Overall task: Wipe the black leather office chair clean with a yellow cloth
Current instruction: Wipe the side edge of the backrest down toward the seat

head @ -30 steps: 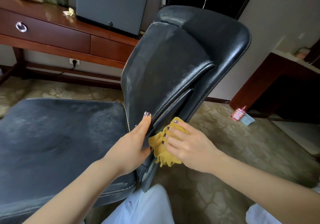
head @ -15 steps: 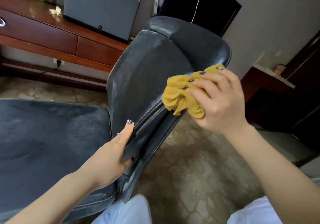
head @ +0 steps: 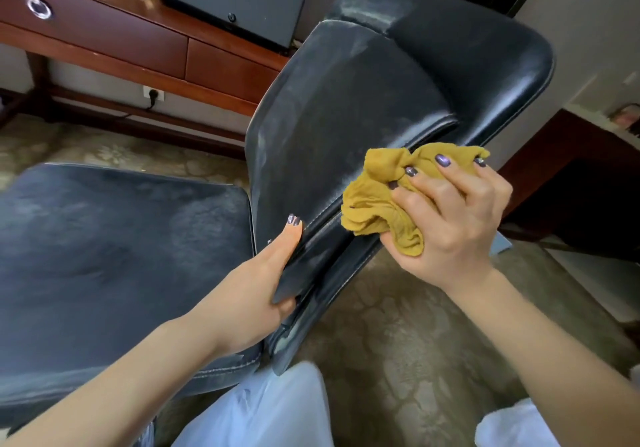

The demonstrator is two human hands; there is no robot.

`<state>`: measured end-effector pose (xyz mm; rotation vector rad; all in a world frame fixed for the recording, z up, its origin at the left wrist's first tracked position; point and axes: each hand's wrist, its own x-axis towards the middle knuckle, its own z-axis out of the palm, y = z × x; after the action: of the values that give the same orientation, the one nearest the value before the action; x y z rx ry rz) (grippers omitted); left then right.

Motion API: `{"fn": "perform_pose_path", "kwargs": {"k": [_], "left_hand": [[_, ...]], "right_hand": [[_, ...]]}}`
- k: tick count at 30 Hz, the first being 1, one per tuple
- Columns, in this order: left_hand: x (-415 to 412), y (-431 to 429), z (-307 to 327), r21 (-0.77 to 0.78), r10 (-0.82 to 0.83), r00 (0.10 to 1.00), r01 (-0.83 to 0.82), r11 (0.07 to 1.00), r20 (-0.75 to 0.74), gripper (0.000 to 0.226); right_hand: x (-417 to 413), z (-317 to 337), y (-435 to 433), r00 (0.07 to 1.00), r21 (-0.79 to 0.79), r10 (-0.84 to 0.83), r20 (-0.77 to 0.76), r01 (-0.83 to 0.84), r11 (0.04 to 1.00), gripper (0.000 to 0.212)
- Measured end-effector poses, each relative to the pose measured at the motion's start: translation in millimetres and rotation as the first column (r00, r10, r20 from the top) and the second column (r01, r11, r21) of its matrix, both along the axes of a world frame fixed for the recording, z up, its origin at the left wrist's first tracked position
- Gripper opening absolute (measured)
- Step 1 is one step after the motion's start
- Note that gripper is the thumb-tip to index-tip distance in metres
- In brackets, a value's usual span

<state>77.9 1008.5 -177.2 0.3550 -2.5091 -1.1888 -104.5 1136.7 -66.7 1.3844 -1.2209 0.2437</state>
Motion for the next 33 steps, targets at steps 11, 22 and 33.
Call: {"fn": "perform_pose_path", "kwargs": {"k": [11,22,33], "left_hand": [[0,2,1,0.024,0.006,1.0,-0.006,1.0,0.007,0.097],[2,2,9,0.088,-0.018,0.997,0.012,0.996,0.07,0.095],[2,6,14,0.164,-0.021,0.997,0.008,0.986,0.074,0.094]], "right_hand": [[8,-59,6,0.994,0.209,-0.086,-0.072,0.099,0.973,0.034],[17,-81,13,0.983,0.452,-0.126,-0.134,0.173,0.875,0.03],[39,-92,16,0.956,0.68,-0.271,-0.113,0.273,0.681,0.018]]}}
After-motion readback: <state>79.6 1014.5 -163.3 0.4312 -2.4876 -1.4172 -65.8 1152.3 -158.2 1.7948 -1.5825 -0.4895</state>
